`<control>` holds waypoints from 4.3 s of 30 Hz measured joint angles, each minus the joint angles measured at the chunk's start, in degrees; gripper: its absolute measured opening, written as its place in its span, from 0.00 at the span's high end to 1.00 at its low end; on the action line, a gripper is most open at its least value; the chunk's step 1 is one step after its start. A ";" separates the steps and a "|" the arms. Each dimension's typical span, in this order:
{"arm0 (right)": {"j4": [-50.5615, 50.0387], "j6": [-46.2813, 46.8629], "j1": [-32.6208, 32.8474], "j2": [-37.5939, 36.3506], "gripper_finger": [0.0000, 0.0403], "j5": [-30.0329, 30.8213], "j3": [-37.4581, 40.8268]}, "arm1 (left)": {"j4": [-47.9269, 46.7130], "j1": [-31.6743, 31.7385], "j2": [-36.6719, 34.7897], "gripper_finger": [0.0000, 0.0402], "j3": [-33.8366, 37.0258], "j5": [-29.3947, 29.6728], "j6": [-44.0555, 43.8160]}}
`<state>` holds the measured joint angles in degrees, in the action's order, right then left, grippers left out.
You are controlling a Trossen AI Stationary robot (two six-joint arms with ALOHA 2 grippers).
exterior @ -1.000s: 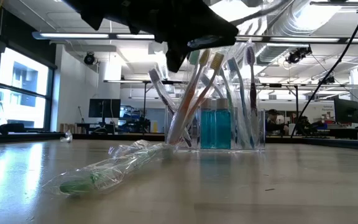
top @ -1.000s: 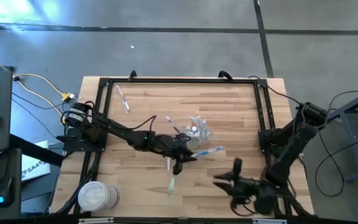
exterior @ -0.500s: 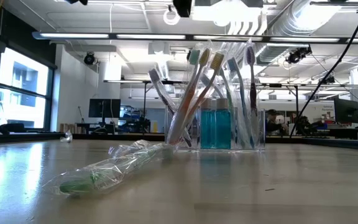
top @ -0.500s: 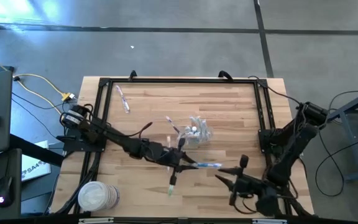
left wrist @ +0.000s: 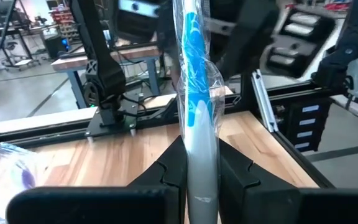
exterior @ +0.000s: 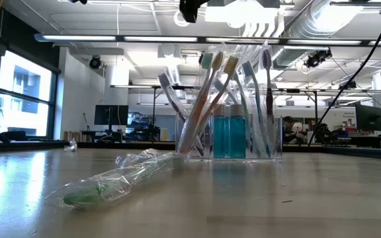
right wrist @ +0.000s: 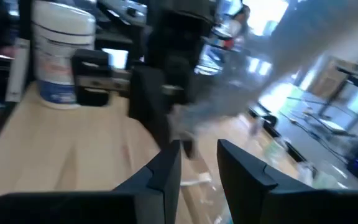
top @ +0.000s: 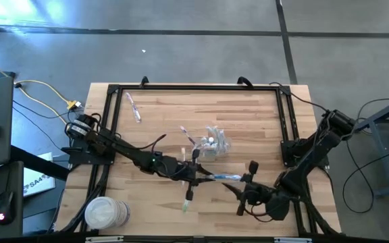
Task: Pick & Place toothbrushing station
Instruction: Put the blue toothbrush into the wire organizer
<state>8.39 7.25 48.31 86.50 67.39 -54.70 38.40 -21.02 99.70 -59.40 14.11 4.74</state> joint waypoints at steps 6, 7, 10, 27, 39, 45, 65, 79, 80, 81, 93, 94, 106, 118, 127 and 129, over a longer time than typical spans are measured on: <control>8.21 -8.20 0.03 0.02 0.76 -0.79 0.00 | 0.45 -0.01 0.00 0.89 0.00 0.18 0.16; 9.22 -9.20 0.04 0.02 0.76 -0.35 0.00 | 0.43 -0.04 0.00 0.89 0.00 0.18 0.15; 11.86 -11.70 0.04 0.02 0.76 0.15 0.00 | 0.16 -0.04 0.00 0.89 0.00 0.00 0.17; 16.27 -23.28 0.02 0.02 0.79 -2.55 0.00 | -1.44 -0.06 0.07 0.88 0.02 -0.13 0.22; 15.49 -26.25 0.09 0.04 0.97 -3.72 0.00 | -2.37 0.03 0.07 0.85 0.02 0.27 3.02; 15.33 -26.62 0.13 0.07 0.97 -3.28 0.00 | -2.37 0.07 0.07 0.77 0.02 0.29 2.06; -0.93 -9.80 6.08 -0.76 0.97 14.22 -0.04 | -5.89 0.00 -0.17 0.28 0.07 7.82 -2.84; -46.07 40.64 0.35 -7.92 0.97 -1.52 -0.04 | -10.75 0.01 -0.26 0.27 0.07 9.43 -5.24; -46.86 40.98 -0.46 -8.06 0.97 -1.57 -0.04 | -11.42 0.01 -0.60 0.27 0.07 9.54 -5.24; -47.18 41.00 -1.36 -8.21 0.97 -1.55 -0.04 | -11.95 0.01 -0.91 0.27 0.07 9.71 -5.27; -46.63 33.83 -12.34 -8.28 0.97 -4.82 -0.04 | -18.12 0.01 -3.19 0.27 0.04 10.95 -9.79; -46.12 32.98 -12.86 -8.28 0.97 -5.05 -0.04 | -18.44 0.01 -3.19 0.27 0.04 10.92 -9.78; -42.85 27.05 -19.63 -8.50 0.97 -11.01 -0.04 | -20.12 0.01 -3.19 0.27 0.04 10.95 -11.07; -43.52 27.19 -25.84 -8.35 0.97 -19.57 -0.04 | -20.60 0.01 -3.17 0.27 0.04 10.95 -11.08; -43.51 27.65 -29.69 -8.31 0.97 -24.82 -0.04 | -20.60 0.00 -3.17 0.27 0.04 10.94 -11.09; -43.47 27.65 -30.49 -8.31 0.97 -25.92 -0.04 | -20.60 0.01 -3.17 0.27 0.04 10.93 -11.09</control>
<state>-35.08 34.90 17.83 78.19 41.48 -54.74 17.80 -21.02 96.53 -59.35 25.04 -6.35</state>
